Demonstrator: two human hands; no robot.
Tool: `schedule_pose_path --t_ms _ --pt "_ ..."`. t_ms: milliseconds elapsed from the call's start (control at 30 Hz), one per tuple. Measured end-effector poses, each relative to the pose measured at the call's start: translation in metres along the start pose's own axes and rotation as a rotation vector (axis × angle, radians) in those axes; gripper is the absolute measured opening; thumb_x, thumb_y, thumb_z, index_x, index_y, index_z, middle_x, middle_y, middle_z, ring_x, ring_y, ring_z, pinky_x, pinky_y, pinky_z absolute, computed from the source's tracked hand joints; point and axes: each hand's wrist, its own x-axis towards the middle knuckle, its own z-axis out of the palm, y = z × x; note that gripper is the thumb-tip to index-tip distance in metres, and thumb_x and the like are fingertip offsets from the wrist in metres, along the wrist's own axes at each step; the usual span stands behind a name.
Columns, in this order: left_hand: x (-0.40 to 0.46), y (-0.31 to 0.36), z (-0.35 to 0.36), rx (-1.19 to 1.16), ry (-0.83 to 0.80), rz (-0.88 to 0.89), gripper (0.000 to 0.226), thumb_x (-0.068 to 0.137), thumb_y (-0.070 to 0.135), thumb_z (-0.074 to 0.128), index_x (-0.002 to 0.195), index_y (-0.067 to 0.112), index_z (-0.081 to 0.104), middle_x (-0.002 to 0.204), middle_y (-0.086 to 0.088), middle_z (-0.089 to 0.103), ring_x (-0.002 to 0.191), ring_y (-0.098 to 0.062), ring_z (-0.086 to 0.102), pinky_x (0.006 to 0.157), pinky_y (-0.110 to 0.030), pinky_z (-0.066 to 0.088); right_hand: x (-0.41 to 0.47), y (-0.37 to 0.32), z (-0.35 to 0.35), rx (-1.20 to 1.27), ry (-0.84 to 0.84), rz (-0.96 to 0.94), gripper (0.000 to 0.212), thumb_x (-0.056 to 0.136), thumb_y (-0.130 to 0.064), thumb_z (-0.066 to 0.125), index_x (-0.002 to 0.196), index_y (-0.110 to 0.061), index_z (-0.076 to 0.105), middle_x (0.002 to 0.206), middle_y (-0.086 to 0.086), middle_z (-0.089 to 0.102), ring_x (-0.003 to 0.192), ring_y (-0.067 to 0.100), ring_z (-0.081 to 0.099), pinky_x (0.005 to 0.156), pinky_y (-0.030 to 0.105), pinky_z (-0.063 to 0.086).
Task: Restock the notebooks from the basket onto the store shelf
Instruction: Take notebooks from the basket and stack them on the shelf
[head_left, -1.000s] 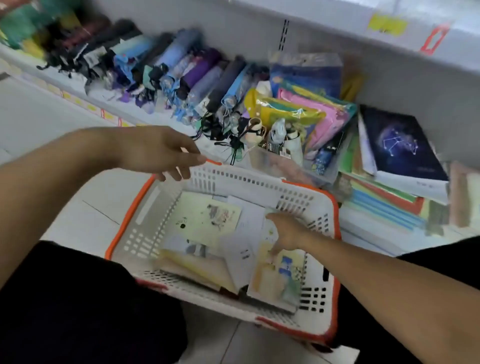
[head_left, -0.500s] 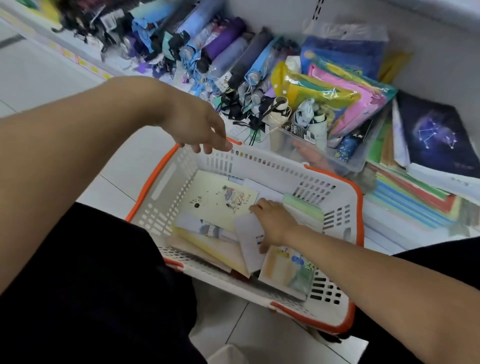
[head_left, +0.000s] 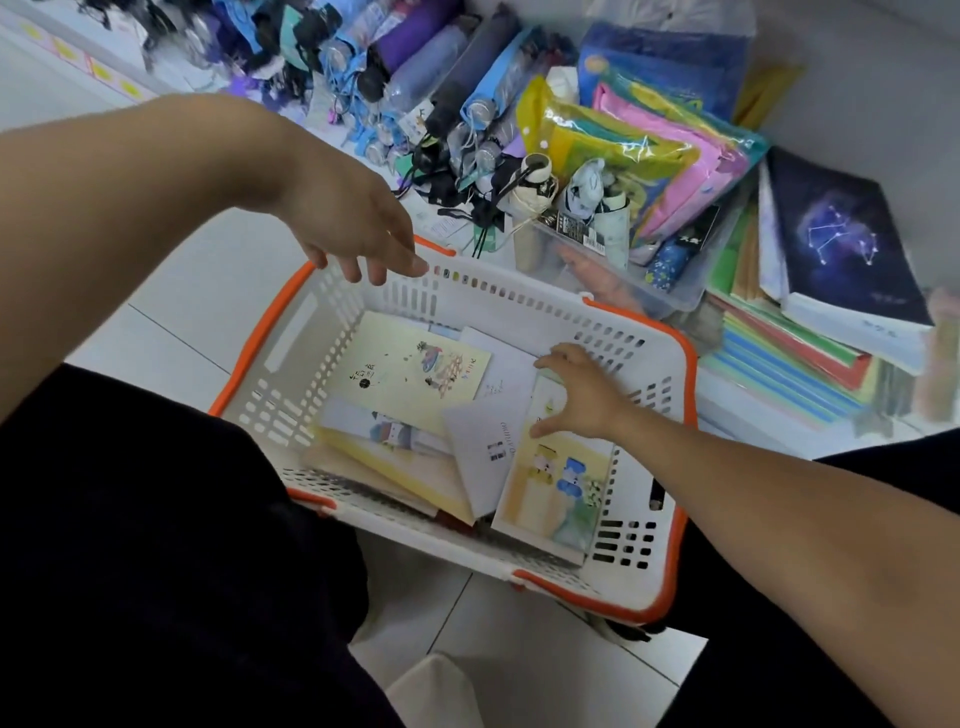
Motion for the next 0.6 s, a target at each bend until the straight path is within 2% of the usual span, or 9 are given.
schedule_pose_path --t_ms 133,200,267,300,367,433,500,533,600 --pt "0.003 0.004 0.001 0.017 -0.006 -0.003 0.035 0.092 0.046 0.055 0.118 0.023 0.061 0.102 0.002 0.070 0.097 -0.017 0.066 0.089 -0.041 0.055 -0.009 0.008 0.010 0.004 0.070 0.047 0.099 0.048 -0.042 0.097 0.132 -0.016 0.052 0.126 0.001 0.040 0.118 0.018 0.041 0.098 0.026 0.037" --pt "0.004 0.006 0.002 0.030 -0.010 -0.002 0.035 0.092 0.047 0.055 0.118 0.023 0.061 0.101 0.002 0.070 0.096 -0.016 0.066 0.086 -0.039 0.055 -0.005 0.010 0.012 -0.035 0.070 0.059 0.083 0.048 -0.042 0.097 0.115 -0.017 0.055 0.115 -0.001 0.036 0.107 0.016 0.037 0.088 0.029 0.039" --pt "0.004 0.007 0.003 0.042 -0.020 0.001 0.036 0.092 0.047 0.054 0.118 0.023 0.061 0.102 0.003 0.070 0.096 -0.015 0.066 0.086 -0.038 0.055 0.001 0.008 0.005 -0.070 0.006 0.054 0.060 0.055 -0.039 0.095 0.094 -0.018 0.054 0.101 -0.001 0.041 0.094 0.018 0.042 0.077 0.031 0.038" --pt "0.004 0.008 0.003 0.044 -0.024 0.000 0.036 0.092 0.047 0.054 0.119 0.023 0.061 0.102 0.003 0.070 0.096 -0.015 0.066 0.087 -0.039 0.055 0.004 0.004 -0.004 -0.065 -0.049 0.025 0.049 0.061 -0.034 0.093 0.084 -0.020 0.053 0.091 -0.002 0.045 0.087 0.018 0.045 0.073 0.031 0.037" --pt "0.005 0.010 0.005 0.028 -0.036 0.001 0.038 0.092 0.048 0.054 0.120 0.023 0.061 0.103 0.003 0.069 0.097 -0.015 0.066 0.088 -0.039 0.055 0.011 -0.009 -0.035 0.002 -0.107 -0.046 0.041 0.069 -0.019 0.089 0.070 -0.024 0.049 0.074 -0.005 0.045 0.073 0.018 0.046 0.065 0.028 0.036" --pt "0.007 0.011 0.006 0.007 -0.046 0.001 0.041 0.090 0.049 0.054 0.121 0.024 0.061 0.105 0.004 0.069 0.098 -0.015 0.066 0.087 -0.038 0.055 0.012 -0.029 -0.078 0.108 -0.046 -0.096 0.039 0.073 -0.010 0.086 0.070 -0.024 0.050 0.068 -0.006 0.042 0.065 0.014 0.041 0.055 0.020 0.033" --pt "0.007 0.013 0.007 -0.014 -0.047 0.001 0.046 0.087 0.053 0.056 0.122 0.024 0.060 0.106 0.004 0.069 0.099 -0.015 0.065 0.085 -0.037 0.055 0.008 -0.052 -0.116 0.228 0.003 -0.109 0.034 0.075 -0.009 0.084 0.076 -0.024 0.054 0.071 -0.006 0.046 0.064 0.011 0.044 0.056 0.020 0.035" --pt "0.006 0.013 0.007 -0.029 -0.046 -0.005 0.052 0.083 0.057 0.058 0.123 0.024 0.059 0.107 0.005 0.068 0.099 -0.014 0.065 0.085 -0.037 0.055 0.005 -0.061 -0.129 0.364 0.003 -0.114 0.031 0.077 -0.007 0.082 0.080 -0.024 0.056 0.073 -0.005 0.053 0.066 0.010 0.051 0.059 0.022 0.041" --pt "0.002 0.013 0.004 -0.065 -0.050 -0.039 0.084 0.059 0.078 0.066 0.124 0.025 0.057 0.110 0.006 0.064 0.100 -0.015 0.064 0.085 -0.038 0.055 0.002 -0.073 -0.143 0.821 0.010 -0.147 0.028 0.083 0.002 0.072 0.086 -0.020 0.056 0.079 0.000 0.064 0.072 0.014 0.063 0.064 0.030 0.054"
